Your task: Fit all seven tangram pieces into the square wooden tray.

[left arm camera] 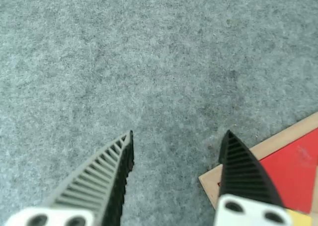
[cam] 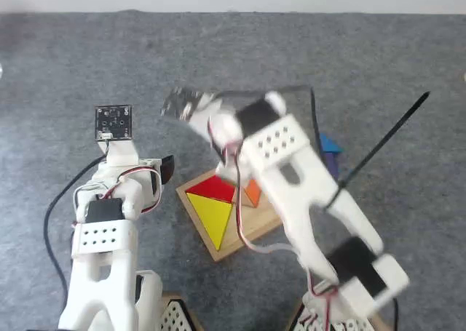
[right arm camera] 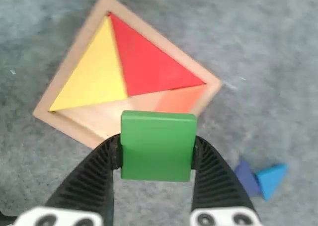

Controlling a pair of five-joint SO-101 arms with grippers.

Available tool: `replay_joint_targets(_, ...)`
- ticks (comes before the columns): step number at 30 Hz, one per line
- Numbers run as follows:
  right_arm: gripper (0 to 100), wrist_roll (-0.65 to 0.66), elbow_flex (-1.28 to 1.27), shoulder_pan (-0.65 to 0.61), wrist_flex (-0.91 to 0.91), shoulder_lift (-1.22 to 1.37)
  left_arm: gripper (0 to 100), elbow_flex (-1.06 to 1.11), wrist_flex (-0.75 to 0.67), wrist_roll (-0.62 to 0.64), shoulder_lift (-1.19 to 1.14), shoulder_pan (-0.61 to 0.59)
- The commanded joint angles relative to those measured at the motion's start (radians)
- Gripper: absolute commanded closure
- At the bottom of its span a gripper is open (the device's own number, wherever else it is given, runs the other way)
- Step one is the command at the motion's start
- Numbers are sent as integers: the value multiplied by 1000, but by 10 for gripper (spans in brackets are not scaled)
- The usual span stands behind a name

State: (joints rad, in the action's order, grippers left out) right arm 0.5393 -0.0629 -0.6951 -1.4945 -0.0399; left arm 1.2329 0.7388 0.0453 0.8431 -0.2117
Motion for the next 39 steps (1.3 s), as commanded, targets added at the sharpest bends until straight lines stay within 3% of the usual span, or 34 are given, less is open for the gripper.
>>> replay_joint_targets(1,957,2,-318,-62,203,-110,727,-10,-15,-9,26,0)
replay_joint_targets(7,957,41,-471,-154,291,-125,727,-10,-15,-9,26,-3)
replay_joint_targets(22,951,112,-580,-150,387,-113,727,-10,-15,-9,26,-2)
replay_joint_targets(31,781,104,-578,-105,421,-113,727,-10,-15,-9,26,-2)
replay_joint_targets(39,770,104,-582,-111,429,-114,727,-10,-15,-9,26,-3)
